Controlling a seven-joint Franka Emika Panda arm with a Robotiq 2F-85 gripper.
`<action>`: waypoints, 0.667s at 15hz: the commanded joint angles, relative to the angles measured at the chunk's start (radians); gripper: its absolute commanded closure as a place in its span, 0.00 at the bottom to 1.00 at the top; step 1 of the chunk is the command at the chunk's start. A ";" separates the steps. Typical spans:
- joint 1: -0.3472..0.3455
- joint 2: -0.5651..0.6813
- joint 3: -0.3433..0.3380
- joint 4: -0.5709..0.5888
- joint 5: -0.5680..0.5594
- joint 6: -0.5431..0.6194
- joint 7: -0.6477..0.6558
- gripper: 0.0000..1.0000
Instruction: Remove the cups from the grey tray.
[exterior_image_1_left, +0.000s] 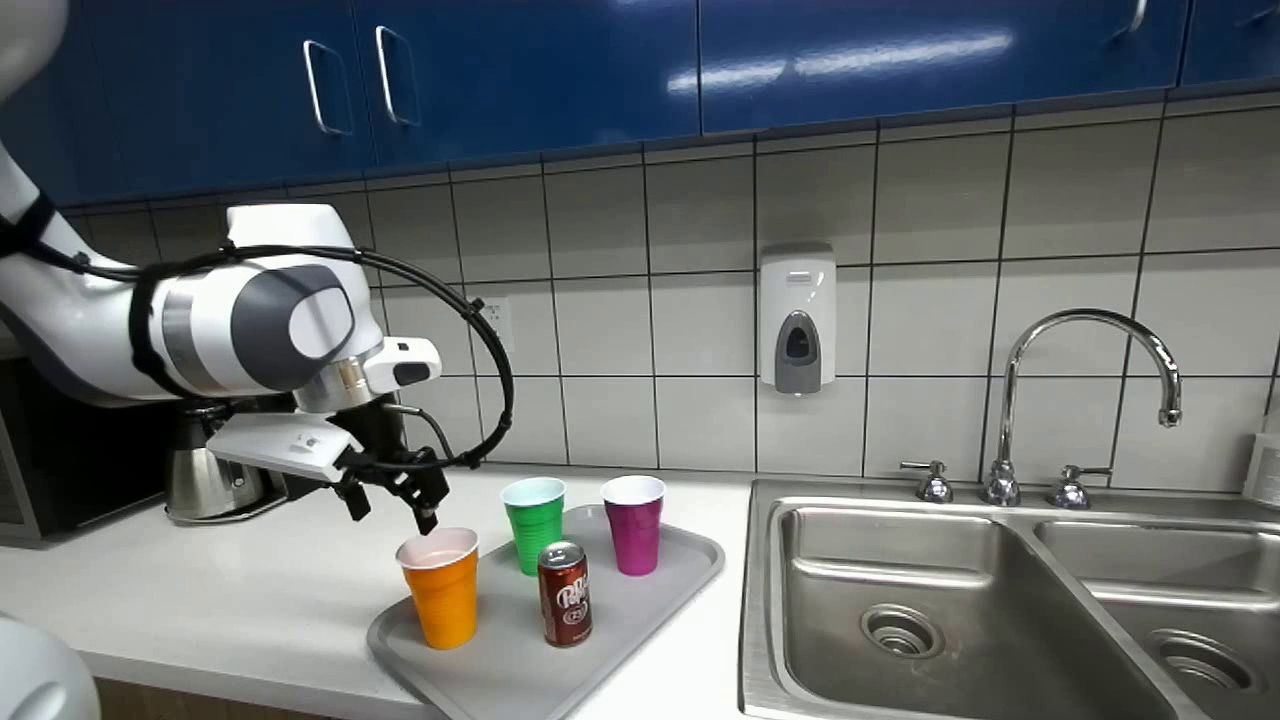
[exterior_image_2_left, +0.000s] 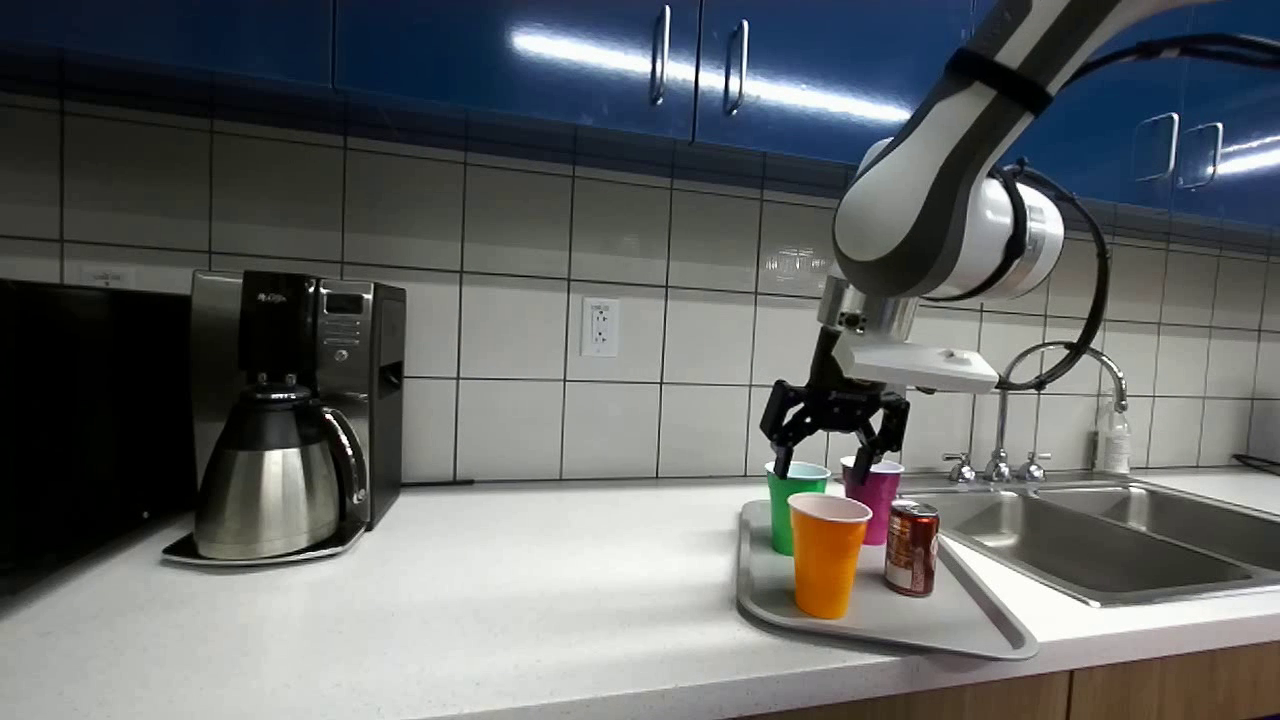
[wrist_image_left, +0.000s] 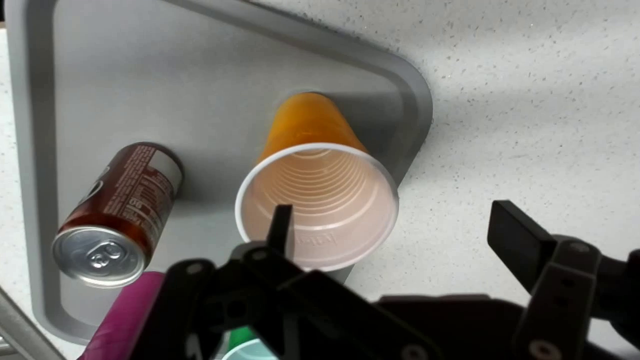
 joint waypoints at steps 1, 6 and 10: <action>-0.036 0.101 0.028 0.042 -0.077 0.051 0.080 0.00; -0.056 0.215 0.028 0.103 -0.203 0.080 0.177 0.00; -0.026 0.289 0.008 0.155 -0.265 0.081 0.237 0.00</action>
